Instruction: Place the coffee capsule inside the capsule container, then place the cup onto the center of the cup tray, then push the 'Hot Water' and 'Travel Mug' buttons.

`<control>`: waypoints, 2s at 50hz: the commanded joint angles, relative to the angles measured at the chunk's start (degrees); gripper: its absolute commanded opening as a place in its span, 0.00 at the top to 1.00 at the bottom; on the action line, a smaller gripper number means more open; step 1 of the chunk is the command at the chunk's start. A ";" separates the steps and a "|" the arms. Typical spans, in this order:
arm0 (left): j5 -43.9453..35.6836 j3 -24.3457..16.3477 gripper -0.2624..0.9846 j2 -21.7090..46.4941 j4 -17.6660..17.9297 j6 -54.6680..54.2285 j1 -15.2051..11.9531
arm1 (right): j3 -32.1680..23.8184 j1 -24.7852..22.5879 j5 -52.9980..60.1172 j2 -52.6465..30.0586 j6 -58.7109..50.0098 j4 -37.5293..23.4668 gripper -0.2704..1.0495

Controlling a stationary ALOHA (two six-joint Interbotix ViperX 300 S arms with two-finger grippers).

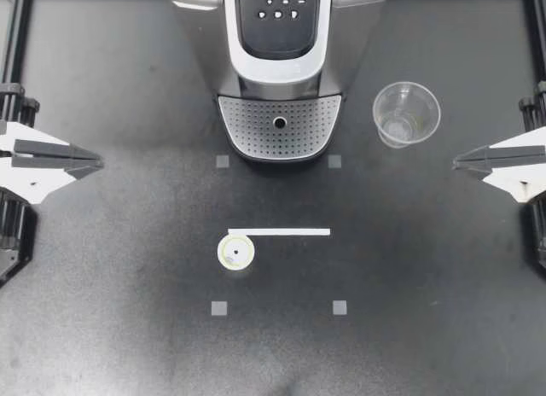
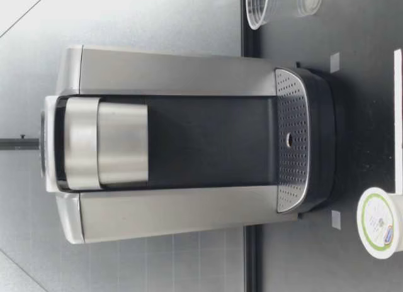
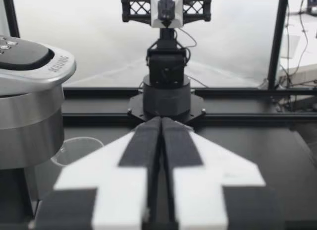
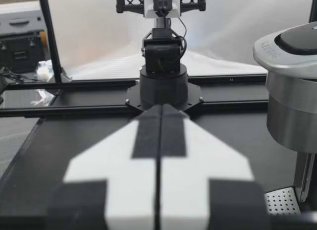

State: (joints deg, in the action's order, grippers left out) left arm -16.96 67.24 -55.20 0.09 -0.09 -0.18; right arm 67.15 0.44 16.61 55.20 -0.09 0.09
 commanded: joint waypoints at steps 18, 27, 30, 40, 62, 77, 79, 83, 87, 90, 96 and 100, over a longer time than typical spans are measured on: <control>12.48 -2.29 0.68 11.25 -0.18 -1.93 -0.70 | -5.54 0.18 3.43 -17.40 -2.55 0.00 0.76; 16.17 -2.64 0.68 18.81 -0.18 -4.39 1.32 | -8.44 0.09 3.60 -28.56 -5.10 0.00 0.76; 16.88 -2.81 0.68 21.53 -0.18 -4.92 2.55 | -9.49 -0.35 3.60 -31.90 -5.62 0.00 0.76; 18.98 -5.19 0.68 27.95 -0.18 -5.19 3.78 | -13.97 -2.64 3.16 -42.54 -5.80 -0.09 0.76; 29.18 -14.50 0.51 38.94 -0.26 -4.39 3.87 | -22.41 -3.69 -2.99 -54.84 -6.06 -0.09 0.76; 30.23 -19.07 0.13 45.26 -0.26 -3.52 3.87 | -24.87 -3.78 -3.08 -59.41 -5.62 -0.09 0.76; 30.32 -19.78 0.14 46.14 -0.26 -2.99 3.96 | -25.31 -3.87 -3.08 -60.03 -5.54 -0.09 0.76; 30.06 -20.83 0.15 47.72 -0.26 -1.67 4.39 | -25.93 -4.04 -2.99 -61.00 -5.45 -0.18 0.76; 30.06 -21.88 0.15 49.31 -0.26 -0.53 5.01 | -26.46 -4.04 -2.99 -61.79 -5.45 -0.18 0.76; 30.06 -22.59 0.15 50.36 -0.26 -0.09 5.27 | -26.72 -4.04 -2.90 -62.40 -5.45 -0.18 0.76; 30.06 -23.64 0.15 52.12 -0.26 0.09 5.71 | -27.42 -4.04 -2.81 -63.28 -5.45 -0.18 0.76; 30.06 -23.82 0.15 52.73 -0.26 0.09 5.71 | -27.69 -4.04 -2.90 -63.72 -5.45 -0.26 0.76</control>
State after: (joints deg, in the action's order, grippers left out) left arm 13.54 44.74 -2.11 -0.09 -0.09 5.27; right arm 40.78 -3.25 13.36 -9.05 -5.63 -0.09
